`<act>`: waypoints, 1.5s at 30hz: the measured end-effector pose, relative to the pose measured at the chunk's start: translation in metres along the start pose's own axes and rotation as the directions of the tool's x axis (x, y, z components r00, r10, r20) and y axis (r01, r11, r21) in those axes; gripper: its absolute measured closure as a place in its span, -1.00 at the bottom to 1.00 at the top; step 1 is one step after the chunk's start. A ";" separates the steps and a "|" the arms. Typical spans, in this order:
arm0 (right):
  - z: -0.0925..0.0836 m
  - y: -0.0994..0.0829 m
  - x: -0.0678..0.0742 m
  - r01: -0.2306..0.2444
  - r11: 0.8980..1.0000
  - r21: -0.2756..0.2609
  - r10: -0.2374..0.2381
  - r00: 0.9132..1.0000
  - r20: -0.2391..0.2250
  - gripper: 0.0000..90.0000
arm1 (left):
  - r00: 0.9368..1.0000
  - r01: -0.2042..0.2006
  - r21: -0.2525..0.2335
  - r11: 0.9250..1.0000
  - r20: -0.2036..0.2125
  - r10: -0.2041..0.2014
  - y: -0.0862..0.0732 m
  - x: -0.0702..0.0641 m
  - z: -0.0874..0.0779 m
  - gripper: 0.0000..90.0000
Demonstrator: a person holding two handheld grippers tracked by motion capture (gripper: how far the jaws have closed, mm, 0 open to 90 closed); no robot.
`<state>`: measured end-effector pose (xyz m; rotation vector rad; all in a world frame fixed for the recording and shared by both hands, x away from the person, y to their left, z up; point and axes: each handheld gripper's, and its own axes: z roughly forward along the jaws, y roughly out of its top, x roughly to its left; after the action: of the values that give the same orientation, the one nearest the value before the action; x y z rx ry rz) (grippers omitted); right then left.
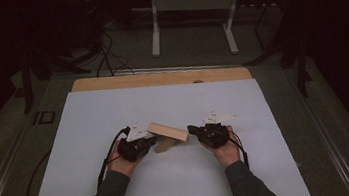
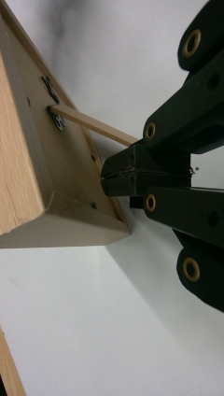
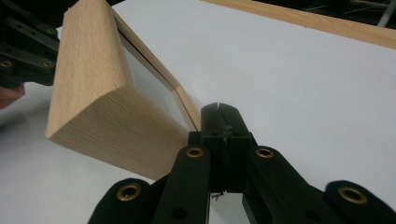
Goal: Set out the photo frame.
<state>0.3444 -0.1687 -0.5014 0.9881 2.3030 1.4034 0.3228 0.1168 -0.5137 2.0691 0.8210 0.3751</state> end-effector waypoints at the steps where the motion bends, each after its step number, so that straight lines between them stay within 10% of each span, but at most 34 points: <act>1: 0.001 0.000 0.000 0.000 1.000 0.000 0.000 1.000 -0.001 0.99 | 1.000 0.001 0.000 1.000 -0.001 -0.001 0.000 0.000 0.000 1.00; 45: 0.001 0.001 0.006 0.035 0.999 0.010 -0.034 0.999 -0.020 0.99 | 1.000 -0.011 -0.011 1.000 0.006 0.011 0.015 -0.008 0.006 1.00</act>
<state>0.3412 -0.1639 -0.5000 0.9368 2.3319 1.3956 0.3264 0.1015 -0.5052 2.0646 0.8028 0.3786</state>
